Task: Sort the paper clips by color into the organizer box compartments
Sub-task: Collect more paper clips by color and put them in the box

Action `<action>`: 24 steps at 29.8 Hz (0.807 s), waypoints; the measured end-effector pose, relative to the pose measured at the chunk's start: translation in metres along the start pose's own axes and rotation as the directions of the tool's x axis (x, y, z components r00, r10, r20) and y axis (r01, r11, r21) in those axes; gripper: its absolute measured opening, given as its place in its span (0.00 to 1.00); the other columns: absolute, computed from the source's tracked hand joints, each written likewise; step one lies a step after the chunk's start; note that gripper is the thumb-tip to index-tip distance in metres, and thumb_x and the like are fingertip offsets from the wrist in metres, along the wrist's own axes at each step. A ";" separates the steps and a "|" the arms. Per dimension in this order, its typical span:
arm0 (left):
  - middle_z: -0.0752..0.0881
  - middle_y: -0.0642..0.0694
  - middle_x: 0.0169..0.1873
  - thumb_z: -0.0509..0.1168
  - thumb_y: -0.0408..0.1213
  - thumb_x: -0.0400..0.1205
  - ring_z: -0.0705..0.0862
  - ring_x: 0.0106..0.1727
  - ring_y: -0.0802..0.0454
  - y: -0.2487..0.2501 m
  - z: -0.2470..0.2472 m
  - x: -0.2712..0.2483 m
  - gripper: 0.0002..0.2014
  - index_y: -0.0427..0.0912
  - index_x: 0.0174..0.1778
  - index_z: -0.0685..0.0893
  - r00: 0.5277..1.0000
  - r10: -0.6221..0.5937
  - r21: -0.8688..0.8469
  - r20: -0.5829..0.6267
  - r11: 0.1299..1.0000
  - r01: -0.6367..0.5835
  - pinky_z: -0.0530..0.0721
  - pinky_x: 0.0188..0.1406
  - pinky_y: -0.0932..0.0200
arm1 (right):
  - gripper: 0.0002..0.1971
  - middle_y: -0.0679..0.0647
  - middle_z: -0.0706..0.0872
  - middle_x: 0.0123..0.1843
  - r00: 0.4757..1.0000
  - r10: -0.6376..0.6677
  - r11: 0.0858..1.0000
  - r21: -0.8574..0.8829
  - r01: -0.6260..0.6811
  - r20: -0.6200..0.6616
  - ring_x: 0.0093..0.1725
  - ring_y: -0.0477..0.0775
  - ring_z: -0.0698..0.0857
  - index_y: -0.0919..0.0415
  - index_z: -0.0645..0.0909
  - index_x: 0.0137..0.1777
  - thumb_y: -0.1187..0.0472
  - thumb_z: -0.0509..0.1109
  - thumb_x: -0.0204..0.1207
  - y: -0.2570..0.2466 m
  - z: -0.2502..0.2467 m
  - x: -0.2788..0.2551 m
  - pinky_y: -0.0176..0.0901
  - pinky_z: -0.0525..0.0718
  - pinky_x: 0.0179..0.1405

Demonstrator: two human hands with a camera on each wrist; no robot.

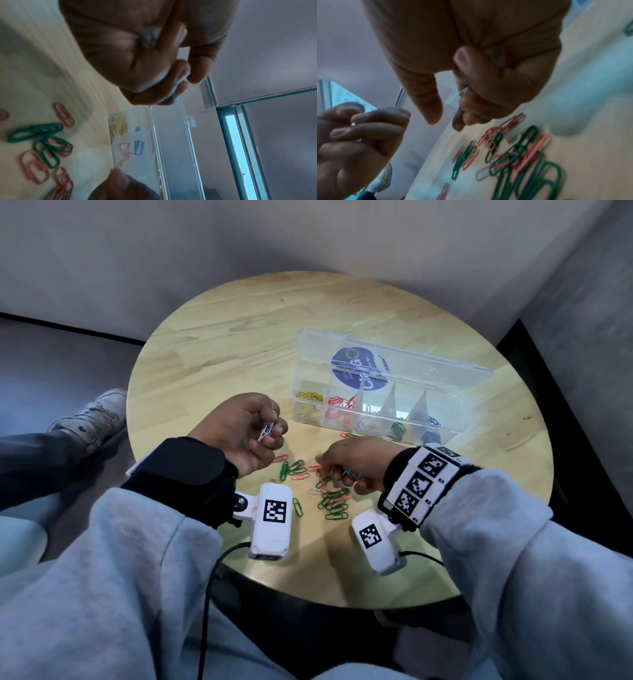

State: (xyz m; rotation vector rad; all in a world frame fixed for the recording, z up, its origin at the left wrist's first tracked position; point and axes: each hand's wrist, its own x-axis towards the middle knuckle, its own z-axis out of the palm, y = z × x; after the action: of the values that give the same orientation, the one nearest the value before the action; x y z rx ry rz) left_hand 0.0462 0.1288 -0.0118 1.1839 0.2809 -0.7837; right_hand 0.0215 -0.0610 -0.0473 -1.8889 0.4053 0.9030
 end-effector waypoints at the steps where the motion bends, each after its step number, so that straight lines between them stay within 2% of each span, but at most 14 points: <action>1: 0.71 0.49 0.19 0.48 0.29 0.72 0.65 0.16 0.58 0.000 0.000 0.001 0.10 0.46 0.27 0.63 1.000 -0.002 -0.011 0.000 1.000 0.002 0.55 0.12 0.74 | 0.12 0.52 0.73 0.28 1.000 -0.019 0.997 -0.074 0.019 0.003 0.24 0.47 0.67 0.59 0.77 0.37 0.53 0.69 0.77 -0.002 0.001 0.000 0.30 0.60 0.15; 4: 0.71 0.49 0.18 0.50 0.32 0.74 0.64 0.15 0.58 -0.001 -0.001 0.003 0.10 0.46 0.27 0.64 1.000 -0.013 -0.047 -0.019 0.999 0.012 0.54 0.11 0.75 | 0.18 0.54 0.71 0.27 0.998 -0.063 0.971 -0.231 0.058 -0.011 0.24 0.51 0.65 0.56 0.73 0.31 0.46 0.73 0.72 -0.006 0.005 -0.002 0.35 0.62 0.19; 6: 0.70 0.50 0.18 0.54 0.36 0.76 0.63 0.15 0.59 -0.001 -0.002 0.004 0.11 0.45 0.27 0.65 0.999 -0.020 -0.077 -0.034 0.997 0.017 0.53 0.10 0.75 | 0.21 0.51 0.72 0.27 0.992 -0.116 0.908 -0.409 0.090 -0.040 0.24 0.51 0.67 0.54 0.70 0.28 0.43 0.75 0.69 -0.010 0.008 -0.004 0.38 0.65 0.23; 9: 0.70 0.50 0.18 0.57 0.40 0.80 0.64 0.14 0.59 -0.002 -0.004 0.008 0.15 0.45 0.27 0.66 0.997 -0.033 -0.141 -0.073 0.990 0.023 0.55 0.08 0.75 | 0.18 0.47 0.75 0.30 0.977 -0.213 0.750 -0.646 0.140 -0.035 0.33 0.51 0.74 0.53 0.69 0.30 0.48 0.76 0.69 -0.012 0.013 -0.005 0.41 0.72 0.34; 10: 0.70 0.49 0.19 0.57 0.41 0.80 0.65 0.15 0.59 -0.003 -0.004 0.009 0.14 0.45 0.28 0.67 0.995 -0.037 -0.161 -0.094 0.987 0.022 0.56 0.08 0.75 | 0.17 0.47 0.76 0.32 0.974 -0.227 0.724 -0.674 0.150 -0.027 0.36 0.51 0.76 0.52 0.70 0.31 0.51 0.77 0.69 -0.013 0.014 -0.005 0.42 0.73 0.36; 12: 0.72 0.47 0.22 0.57 0.41 0.81 0.68 0.16 0.58 -0.004 -0.004 0.011 0.13 0.43 0.30 0.70 0.990 -0.037 -0.200 -0.139 0.980 0.008 0.63 0.09 0.75 | 0.14 0.47 0.79 0.34 0.976 -0.215 0.734 -0.663 0.146 -0.023 0.38 0.52 0.79 0.50 0.73 0.35 0.54 0.78 0.67 -0.012 0.017 -0.004 0.42 0.77 0.36; 15: 0.76 0.43 0.28 0.56 0.42 0.82 0.77 0.18 0.54 -0.006 -0.003 0.014 0.13 0.39 0.35 0.75 0.986 -0.015 -0.207 -0.163 0.978 -0.019 0.76 0.16 0.73 | 0.12 0.45 0.79 0.35 0.980 -0.198 0.708 -0.691 0.145 0.002 0.38 0.53 0.82 0.48 0.76 0.42 0.55 0.79 0.67 -0.011 0.021 -0.003 0.44 0.83 0.38; 18: 0.78 0.39 0.34 0.56 0.42 0.83 0.81 0.30 0.48 -0.008 -0.002 0.017 0.13 0.35 0.41 0.77 0.988 -0.007 -0.215 -0.153 0.976 -0.027 0.85 0.23 0.66 | 0.10 0.44 0.77 0.34 0.972 -0.232 0.615 -0.771 0.168 0.027 0.40 0.52 0.81 0.50 0.77 0.44 0.55 0.77 0.69 -0.014 0.026 -0.003 0.42 0.80 0.39; 20: 0.78 0.37 0.39 0.56 0.42 0.83 0.82 0.39 0.44 -0.009 -0.003 0.019 0.13 0.34 0.43 0.77 0.988 -0.008 -0.224 -0.153 0.974 -0.026 0.88 0.29 0.61 | 0.07 0.45 0.78 0.36 0.968 -0.244 0.554 -0.812 0.185 0.055 0.41 0.51 0.79 0.52 0.78 0.44 0.56 0.75 0.72 -0.017 0.027 -0.004 0.39 0.75 0.33; 22: 0.79 0.35 0.42 0.56 0.43 0.83 0.83 0.43 0.42 -0.009 -0.004 0.020 0.13 0.34 0.44 0.77 0.988 -0.011 -0.210 -0.153 0.977 -0.022 0.88 0.37 0.57 | 0.05 0.48 0.80 0.39 0.970 -0.236 0.514 -0.838 0.183 0.067 0.40 0.51 0.78 0.54 0.79 0.43 0.58 0.73 0.74 -0.019 0.029 -0.003 0.36 0.72 0.29; 24: 0.79 0.34 0.43 0.56 0.43 0.83 0.83 0.45 0.41 -0.009 -0.003 0.021 0.14 0.34 0.44 0.77 0.989 -0.007 -0.204 -0.145 0.979 -0.023 0.85 0.44 0.54 | 0.06 0.47 0.79 0.34 0.971 -0.230 0.519 -0.837 0.176 0.062 0.36 0.50 0.78 0.54 0.79 0.37 0.59 0.72 0.74 -0.019 0.030 -0.002 0.36 0.73 0.29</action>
State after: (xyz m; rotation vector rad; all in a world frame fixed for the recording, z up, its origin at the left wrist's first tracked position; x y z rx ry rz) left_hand 0.0560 0.1222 -0.0315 1.0472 0.4657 -0.6457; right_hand 0.0193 -0.0265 -0.0415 -2.7818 -0.3227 0.9630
